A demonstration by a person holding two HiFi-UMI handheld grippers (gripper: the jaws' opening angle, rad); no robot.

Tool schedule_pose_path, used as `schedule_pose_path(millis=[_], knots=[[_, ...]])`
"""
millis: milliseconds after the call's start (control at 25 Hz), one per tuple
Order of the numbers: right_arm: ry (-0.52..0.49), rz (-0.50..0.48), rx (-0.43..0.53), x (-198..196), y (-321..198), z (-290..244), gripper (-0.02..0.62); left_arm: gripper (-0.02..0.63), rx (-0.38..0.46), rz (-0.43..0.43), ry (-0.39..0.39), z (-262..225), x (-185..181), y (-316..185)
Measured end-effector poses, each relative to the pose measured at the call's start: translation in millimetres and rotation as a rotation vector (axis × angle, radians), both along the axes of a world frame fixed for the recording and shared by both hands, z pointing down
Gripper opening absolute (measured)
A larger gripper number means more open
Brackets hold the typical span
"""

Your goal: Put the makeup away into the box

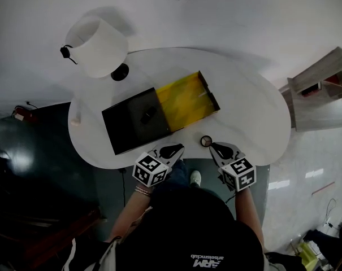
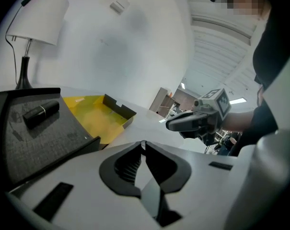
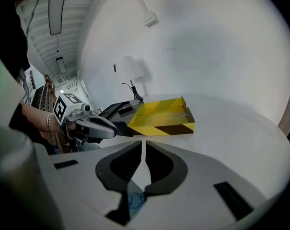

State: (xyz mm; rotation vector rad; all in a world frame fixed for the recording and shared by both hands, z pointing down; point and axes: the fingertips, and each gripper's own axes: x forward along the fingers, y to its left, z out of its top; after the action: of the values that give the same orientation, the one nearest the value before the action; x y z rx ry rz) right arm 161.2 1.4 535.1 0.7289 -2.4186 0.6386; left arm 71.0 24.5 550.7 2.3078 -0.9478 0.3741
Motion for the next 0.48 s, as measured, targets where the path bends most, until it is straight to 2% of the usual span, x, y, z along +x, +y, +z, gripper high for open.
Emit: schedule_pose_path(millis=[80,120,160,280,360,480], knots=[[0.008,-0.001,-0.016,-2,-2,6,0.029,0.021,-0.012,0.006,0.005,4,2,0],[0.015,-0.002,-0.025,-3,-3,10,0.057,0.021,-0.014,0.005,0.004,5,2,0],[0.025,-0.003,-0.033,-3,-4,14,0.128,0.021,-0.015,0.003,0.002,7,3,0],[0.051,-0.010,-0.047,-5,-7,25,0.150,0.033,-0.028,-0.003,-0.006,13,4,0],[0.066,-0.011,-0.059,-8,-7,33,0.166,0.146,-0.056,0.002,-0.005,20,6,2],[0.108,-0.013,-0.097,-10,-5,47,0.192,0.155,-0.089,0.015,0.000,28,7,3]])
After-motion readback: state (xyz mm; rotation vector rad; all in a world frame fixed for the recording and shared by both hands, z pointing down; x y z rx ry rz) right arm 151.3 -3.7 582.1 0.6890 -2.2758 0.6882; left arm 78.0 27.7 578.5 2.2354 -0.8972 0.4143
